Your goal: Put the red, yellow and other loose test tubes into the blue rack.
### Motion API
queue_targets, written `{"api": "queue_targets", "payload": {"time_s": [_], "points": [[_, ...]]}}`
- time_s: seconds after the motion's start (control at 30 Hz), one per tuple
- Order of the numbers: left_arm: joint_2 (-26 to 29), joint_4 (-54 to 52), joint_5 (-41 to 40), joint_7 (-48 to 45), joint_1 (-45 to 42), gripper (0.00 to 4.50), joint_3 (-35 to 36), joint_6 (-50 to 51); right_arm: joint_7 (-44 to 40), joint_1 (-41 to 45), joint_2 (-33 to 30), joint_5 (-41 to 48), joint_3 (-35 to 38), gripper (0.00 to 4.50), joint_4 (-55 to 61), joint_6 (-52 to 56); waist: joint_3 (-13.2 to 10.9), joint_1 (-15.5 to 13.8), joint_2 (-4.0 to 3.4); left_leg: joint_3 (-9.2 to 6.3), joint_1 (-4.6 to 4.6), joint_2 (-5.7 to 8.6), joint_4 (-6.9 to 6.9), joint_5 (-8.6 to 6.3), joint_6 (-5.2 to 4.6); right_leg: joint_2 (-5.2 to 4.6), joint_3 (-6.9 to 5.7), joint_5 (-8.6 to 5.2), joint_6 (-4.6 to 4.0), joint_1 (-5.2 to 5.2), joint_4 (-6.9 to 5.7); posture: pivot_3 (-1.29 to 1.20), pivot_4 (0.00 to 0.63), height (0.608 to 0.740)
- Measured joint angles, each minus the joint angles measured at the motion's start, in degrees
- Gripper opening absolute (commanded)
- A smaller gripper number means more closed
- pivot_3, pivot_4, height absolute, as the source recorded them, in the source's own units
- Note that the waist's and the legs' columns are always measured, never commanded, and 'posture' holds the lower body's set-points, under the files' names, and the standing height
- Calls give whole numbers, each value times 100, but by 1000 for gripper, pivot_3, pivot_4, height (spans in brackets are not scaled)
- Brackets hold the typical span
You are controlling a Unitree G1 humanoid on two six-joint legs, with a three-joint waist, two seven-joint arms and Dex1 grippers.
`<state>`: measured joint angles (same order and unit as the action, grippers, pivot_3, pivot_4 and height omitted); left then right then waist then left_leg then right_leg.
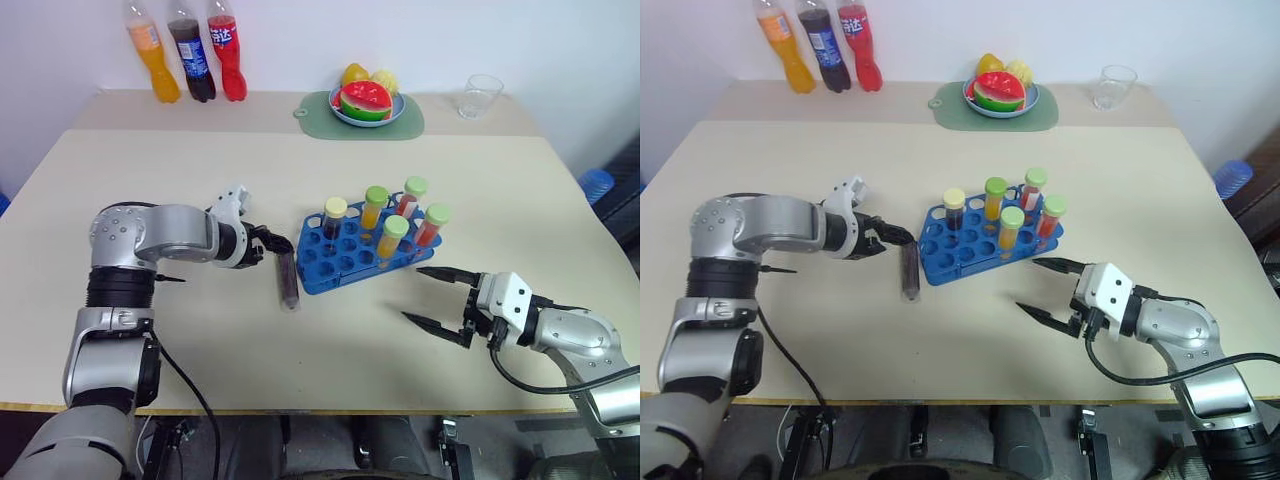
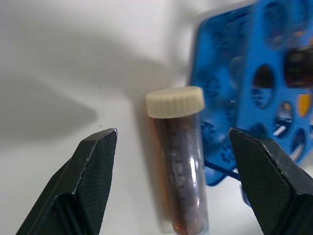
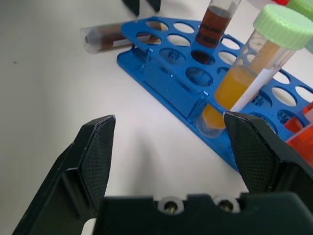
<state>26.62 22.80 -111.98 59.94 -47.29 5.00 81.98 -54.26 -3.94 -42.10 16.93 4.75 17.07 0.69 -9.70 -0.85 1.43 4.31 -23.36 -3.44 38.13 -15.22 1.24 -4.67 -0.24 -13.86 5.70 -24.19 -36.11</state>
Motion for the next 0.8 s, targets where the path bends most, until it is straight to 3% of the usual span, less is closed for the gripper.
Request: {"api": "queue_targets", "payload": {"time_s": [0.53,0.63,0.77,0.8], "points": [[-361,2336,-56,1494,-1371,3755,21,540,473,-204,246,-231,-72,3886,213,20,-1,10,2,-4,0,6,-1,1,3,0,-2,0,1,1,1,0,150,740],[-438,2696,-56,1574,-1589,2886,-129,647,557,-288,270,-266,-93,3929,311,20,0,7,2,-5,0,7,-2,1,3,0,-2,0,1,1,1,0,150,740],[-464,3155,-65,1417,-1817,962,-334,829,621,-402,274,-269,-94,3929,437,26,-2,11,5,-6,0,8,-2,3,6,0,-3,0,1,0,1,0,150,740],[-458,3280,-25,1354,-1897,770,-382,889,633,-425,274,-269,-93,3929,439,28,-2,11,5,-6,0,8,-2,3,6,0,-3,0,1,0,1,0,150,740]]}}
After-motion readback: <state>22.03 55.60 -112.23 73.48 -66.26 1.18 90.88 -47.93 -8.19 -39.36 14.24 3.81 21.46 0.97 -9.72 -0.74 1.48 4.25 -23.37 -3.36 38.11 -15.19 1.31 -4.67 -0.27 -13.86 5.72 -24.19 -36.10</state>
